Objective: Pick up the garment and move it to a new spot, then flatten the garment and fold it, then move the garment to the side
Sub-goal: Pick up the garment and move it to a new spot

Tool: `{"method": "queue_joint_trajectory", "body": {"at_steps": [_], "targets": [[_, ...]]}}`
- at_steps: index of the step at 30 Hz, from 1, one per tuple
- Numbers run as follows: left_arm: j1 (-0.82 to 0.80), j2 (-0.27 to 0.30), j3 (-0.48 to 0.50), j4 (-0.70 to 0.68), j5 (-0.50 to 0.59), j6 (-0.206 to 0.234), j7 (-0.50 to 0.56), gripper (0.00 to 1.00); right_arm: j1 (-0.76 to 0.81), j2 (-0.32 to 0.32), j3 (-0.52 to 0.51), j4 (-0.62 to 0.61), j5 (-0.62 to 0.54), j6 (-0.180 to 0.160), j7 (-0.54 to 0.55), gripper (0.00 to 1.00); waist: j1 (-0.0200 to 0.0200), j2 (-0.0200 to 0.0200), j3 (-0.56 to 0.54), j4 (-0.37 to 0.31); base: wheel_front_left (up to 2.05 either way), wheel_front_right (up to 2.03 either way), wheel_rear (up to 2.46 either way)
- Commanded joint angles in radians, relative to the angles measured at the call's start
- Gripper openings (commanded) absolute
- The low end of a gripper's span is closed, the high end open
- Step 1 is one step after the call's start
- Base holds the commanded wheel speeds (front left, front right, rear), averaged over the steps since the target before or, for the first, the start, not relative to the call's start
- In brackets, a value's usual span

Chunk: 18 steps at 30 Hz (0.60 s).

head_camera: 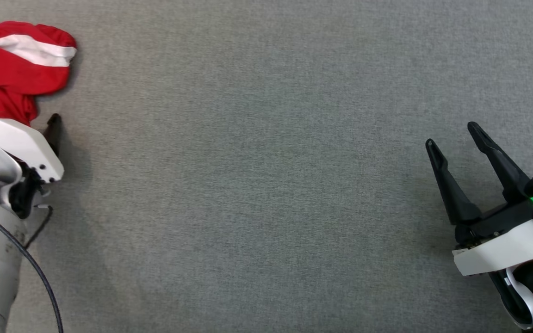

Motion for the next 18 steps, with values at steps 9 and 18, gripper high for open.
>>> {"method": "queue_joint_trajectory", "body": {"at_steps": [9, 18], "targets": [[-0.033, -0.001, -0.010, 0.112, 0.008, 0.006, -0.048, 0.00, -0.001, 0.001, -0.031, 0.023, 0.001, 0.000, -0.020, 1.00, 0.0000, 0.0000, 0.006, -0.005, 0.00, 0.00, 0.00], [-0.062, 0.029, -0.015, 0.075, 0.038, 0.012, -0.276, 0.00, 0.035, 0.019, -0.054, 0.053, 0.003, 0.000, -0.039, 1.00, 0.0000, 0.0000, -0.090, 0.023, 0.00, 0.00, 0.00]]}}
